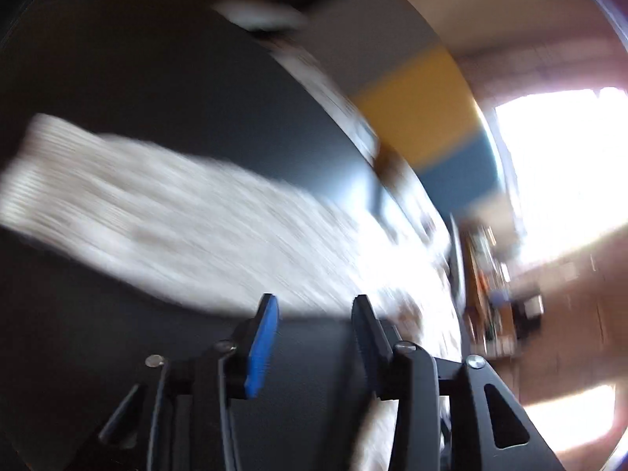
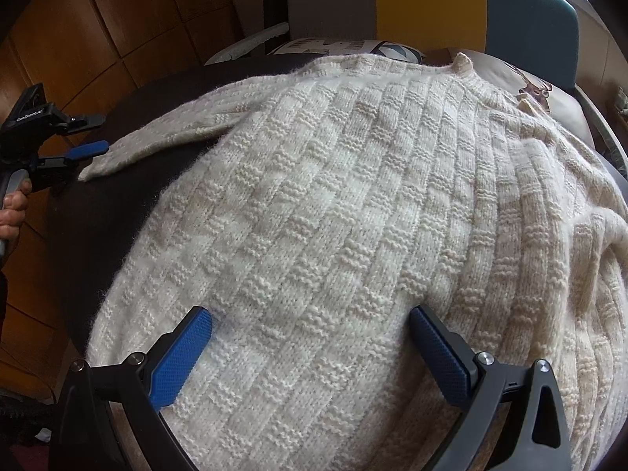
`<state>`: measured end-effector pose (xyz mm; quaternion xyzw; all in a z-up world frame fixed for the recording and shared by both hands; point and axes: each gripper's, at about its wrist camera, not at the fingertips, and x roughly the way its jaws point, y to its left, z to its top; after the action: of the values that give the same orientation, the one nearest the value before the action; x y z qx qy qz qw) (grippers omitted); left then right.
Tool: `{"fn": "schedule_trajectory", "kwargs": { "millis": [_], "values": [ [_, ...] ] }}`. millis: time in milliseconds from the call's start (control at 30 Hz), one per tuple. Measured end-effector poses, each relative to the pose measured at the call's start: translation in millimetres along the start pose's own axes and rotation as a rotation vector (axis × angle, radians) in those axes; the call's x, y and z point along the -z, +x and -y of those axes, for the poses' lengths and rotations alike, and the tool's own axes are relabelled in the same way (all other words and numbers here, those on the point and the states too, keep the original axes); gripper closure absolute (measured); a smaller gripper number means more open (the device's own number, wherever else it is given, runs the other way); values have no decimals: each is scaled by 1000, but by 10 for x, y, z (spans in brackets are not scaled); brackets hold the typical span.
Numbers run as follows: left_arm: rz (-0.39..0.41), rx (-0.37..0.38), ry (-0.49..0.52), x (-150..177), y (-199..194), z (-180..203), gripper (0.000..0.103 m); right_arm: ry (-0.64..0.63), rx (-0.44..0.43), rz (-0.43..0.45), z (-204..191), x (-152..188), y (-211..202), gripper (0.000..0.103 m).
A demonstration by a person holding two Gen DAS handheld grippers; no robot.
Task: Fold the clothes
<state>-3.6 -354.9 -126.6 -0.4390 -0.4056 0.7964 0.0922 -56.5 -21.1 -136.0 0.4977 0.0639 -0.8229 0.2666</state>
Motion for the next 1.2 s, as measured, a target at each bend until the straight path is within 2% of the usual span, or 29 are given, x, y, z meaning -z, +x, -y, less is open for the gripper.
{"fn": "schedule_trajectory", "kwargs": {
  "millis": [100, 267, 367, 467, 567, 633, 667, 733, 833, 900, 1000, 1033, 1067, 1133, 1200],
  "values": [
    [-132, 77, 16, 194, 537, 313, 61, 0, -4, -11, 3, -23, -14, 0],
    [-273, 148, -160, 163, 1363, 527, 59, 19, -53, 2, 79, 13, -58, 0],
    [-250, 199, -285, 81, 1474, 497, 57, 19, -78, 26, 122, 52, -73, 0],
    [-157, 214, -354, -3, 1532, 459, 52, -14, -78, 50, 129, 127, -104, 0],
    [-73, 194, -391, -97, 1622, 429, 53, -37, -66, 68, 103, 152, -95, 0],
    [-21, 129, -379, -145, 1619, 410, 74, -44, -61, 77, 90, 169, -94, 0],
    [0, 100, -368, -167, 1614, 409, 97, -45, -61, 74, 92, 178, -107, 0],
    [34, 49, -340, -210, 1601, 417, 97, -20, -82, 39, 98, 131, -120, 0],
    [90, -26, -272, -359, 1516, 414, 97, 36, -166, 97, 212, 2, -305, 1],
    [84, -75, -217, -478, 1506, 389, 97, 20, -138, 123, 287, -50, -391, 1],
    [56, -138, -112, -537, 1547, 448, 97, -23, -63, 6, 405, 30, -222, 1],
    [41, -155, -79, -527, 1533, 487, 96, -47, -31, -2, 397, 93, -187, 0],
    [15, -151, -74, -506, 1523, 514, 96, -71, 1, -9, 388, 154, -154, 0],
    [-43, -100, -92, -429, 1484, 550, 85, -76, 28, 8, 359, 223, -183, 0],
    [-54, -61, -72, -247, 1366, 613, 72, -57, 21, 25, 403, 261, -214, 0]
  ]
}}
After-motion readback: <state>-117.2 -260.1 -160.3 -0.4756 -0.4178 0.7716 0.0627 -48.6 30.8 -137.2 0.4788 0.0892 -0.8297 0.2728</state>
